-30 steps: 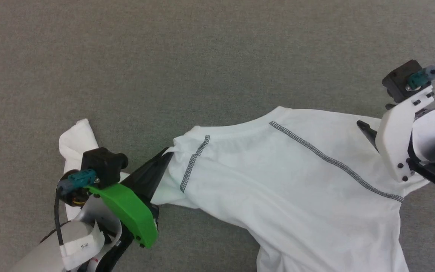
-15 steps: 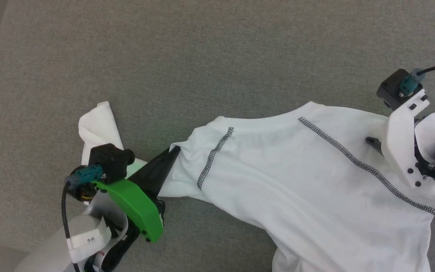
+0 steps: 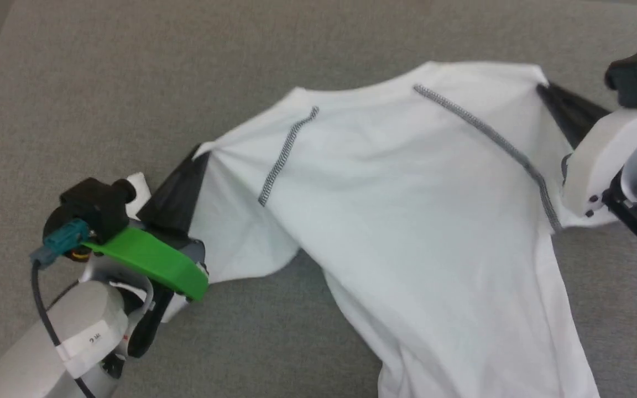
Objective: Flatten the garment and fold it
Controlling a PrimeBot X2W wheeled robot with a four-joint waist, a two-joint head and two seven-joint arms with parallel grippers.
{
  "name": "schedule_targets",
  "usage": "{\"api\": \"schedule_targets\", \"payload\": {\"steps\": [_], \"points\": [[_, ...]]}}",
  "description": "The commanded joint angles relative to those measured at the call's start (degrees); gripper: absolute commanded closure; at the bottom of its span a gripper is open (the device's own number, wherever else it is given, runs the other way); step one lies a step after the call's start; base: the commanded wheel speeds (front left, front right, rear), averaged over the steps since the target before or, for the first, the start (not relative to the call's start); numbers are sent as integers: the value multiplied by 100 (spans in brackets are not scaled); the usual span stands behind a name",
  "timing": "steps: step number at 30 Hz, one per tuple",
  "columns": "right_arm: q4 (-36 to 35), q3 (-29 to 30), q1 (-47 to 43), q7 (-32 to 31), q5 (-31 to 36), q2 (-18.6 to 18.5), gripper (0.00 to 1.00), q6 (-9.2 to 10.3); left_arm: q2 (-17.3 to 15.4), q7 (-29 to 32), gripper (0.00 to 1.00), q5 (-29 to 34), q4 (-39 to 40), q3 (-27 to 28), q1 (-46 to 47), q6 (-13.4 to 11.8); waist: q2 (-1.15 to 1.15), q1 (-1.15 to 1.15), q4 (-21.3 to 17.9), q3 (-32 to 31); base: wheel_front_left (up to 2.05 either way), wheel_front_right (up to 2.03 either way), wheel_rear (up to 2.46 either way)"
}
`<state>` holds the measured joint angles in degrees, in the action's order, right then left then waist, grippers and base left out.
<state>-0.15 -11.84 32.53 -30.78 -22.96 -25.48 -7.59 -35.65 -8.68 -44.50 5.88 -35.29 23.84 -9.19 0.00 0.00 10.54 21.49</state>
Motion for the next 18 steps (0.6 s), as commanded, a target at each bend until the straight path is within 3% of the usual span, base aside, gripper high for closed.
{"api": "schedule_targets", "payload": {"steps": [1,9,18], "points": [[-88,128,-75,160,105,85,100,10,1,-77,100,53,44,87,129,-71,0,0,-341,-538,0,0,0],[-942,689,224,869,988,563,100,10,-362,90,100,365,560,562,757,-549,0,0,-805,-1409,0,0,0],[-1352,503,961,707,1145,755,100,10,-724,863,100,615,1033,741,1757,-712,0,0,-1111,-1837,0,0,0]]}}
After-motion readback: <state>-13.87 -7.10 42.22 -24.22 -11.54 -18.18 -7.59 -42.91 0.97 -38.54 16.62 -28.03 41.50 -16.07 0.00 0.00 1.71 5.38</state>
